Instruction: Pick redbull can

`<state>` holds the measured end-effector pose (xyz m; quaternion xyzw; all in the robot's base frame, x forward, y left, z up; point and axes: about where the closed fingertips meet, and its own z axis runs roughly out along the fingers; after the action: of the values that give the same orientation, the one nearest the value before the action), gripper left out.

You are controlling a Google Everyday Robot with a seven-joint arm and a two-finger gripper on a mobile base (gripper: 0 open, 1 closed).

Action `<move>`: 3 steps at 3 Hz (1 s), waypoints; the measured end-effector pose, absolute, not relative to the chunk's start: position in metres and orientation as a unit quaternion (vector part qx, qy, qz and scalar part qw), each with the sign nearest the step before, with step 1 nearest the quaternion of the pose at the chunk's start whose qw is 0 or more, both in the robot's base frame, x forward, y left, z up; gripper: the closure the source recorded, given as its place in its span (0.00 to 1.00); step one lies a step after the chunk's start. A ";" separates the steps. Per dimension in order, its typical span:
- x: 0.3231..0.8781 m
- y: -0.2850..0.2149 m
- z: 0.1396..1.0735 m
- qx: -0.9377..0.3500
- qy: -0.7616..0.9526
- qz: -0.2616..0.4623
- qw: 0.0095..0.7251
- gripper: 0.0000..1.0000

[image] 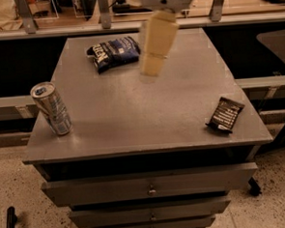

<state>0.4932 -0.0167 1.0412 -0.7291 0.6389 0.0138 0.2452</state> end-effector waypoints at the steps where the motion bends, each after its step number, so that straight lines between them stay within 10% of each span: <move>1: 0.493 0.008 1.048 -0.743 0.620 0.016 0.253 0.00; 3: 0.494 0.015 1.052 -0.742 0.605 0.042 0.285 0.00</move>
Offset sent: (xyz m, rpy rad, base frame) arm -0.0005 0.0270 0.0067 0.0087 -0.0161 0.0507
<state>0.4937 0.0151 1.0522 -0.7422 0.6052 0.0417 0.2849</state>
